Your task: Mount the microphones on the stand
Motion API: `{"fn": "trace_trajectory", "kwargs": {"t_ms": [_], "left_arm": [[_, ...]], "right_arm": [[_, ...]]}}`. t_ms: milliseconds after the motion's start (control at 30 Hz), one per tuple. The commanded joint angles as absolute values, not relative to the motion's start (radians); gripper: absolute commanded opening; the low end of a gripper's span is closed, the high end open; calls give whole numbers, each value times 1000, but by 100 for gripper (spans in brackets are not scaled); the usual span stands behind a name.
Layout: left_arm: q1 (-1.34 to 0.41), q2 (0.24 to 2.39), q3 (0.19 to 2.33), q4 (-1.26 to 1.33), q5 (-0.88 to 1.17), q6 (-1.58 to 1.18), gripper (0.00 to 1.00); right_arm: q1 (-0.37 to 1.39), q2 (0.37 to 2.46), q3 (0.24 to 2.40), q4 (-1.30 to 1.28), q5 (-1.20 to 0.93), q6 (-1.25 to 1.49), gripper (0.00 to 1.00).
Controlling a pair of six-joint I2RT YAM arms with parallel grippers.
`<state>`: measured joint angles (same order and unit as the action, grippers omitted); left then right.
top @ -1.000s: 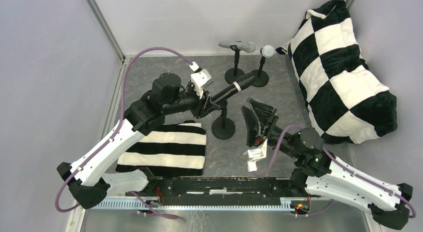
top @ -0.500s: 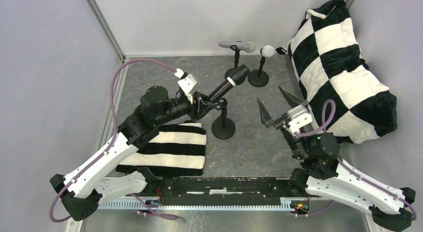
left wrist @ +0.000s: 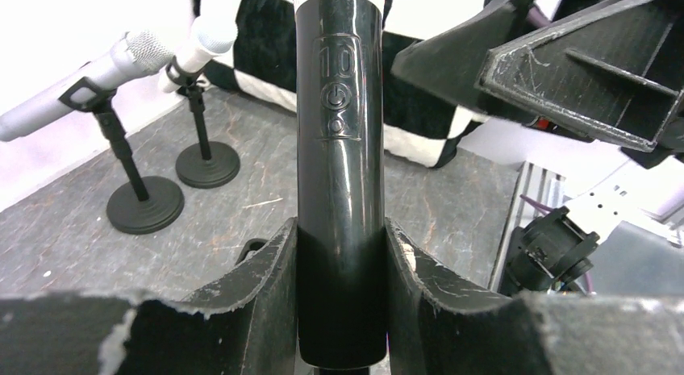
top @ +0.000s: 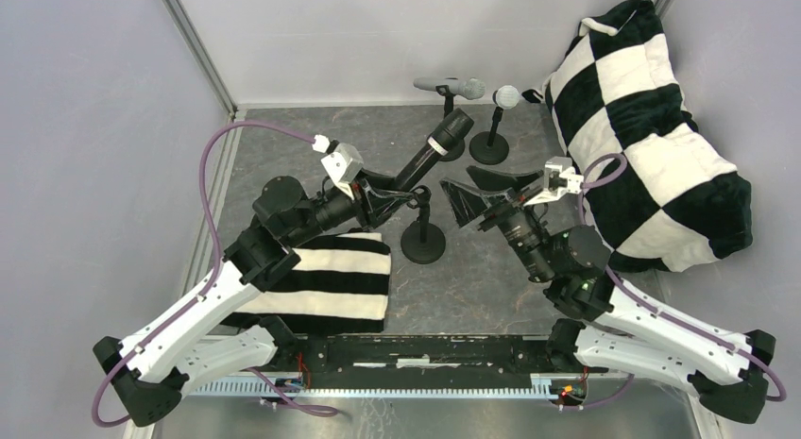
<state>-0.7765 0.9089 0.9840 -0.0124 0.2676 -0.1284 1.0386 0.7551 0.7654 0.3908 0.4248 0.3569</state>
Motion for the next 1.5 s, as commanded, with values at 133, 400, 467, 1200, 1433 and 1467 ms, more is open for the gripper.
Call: {"fn": "trace_trajectory", "kwargs": {"t_ms": [133,400,467,1200,1433,1467], "left_arm": [[-776,885,960,164,369,-205,2],[-776,893,959,172,420,-217,2],[-776,900,960,171,426,-221,2],[-776,913,943,144,397,-219,18],[-776,910,900,161,272,-281,75],[-776,910,887,168,250,-296,80]], "right_arm": [[992,862,780,623,282,712,80],[946,952,834,691,305,733,79],[934,979,849,708,290,735,78],[893,1053,836,894,171,776,15],[891,955,752,912,279,613,0],[890,932,741,897,301,582,0]]}}
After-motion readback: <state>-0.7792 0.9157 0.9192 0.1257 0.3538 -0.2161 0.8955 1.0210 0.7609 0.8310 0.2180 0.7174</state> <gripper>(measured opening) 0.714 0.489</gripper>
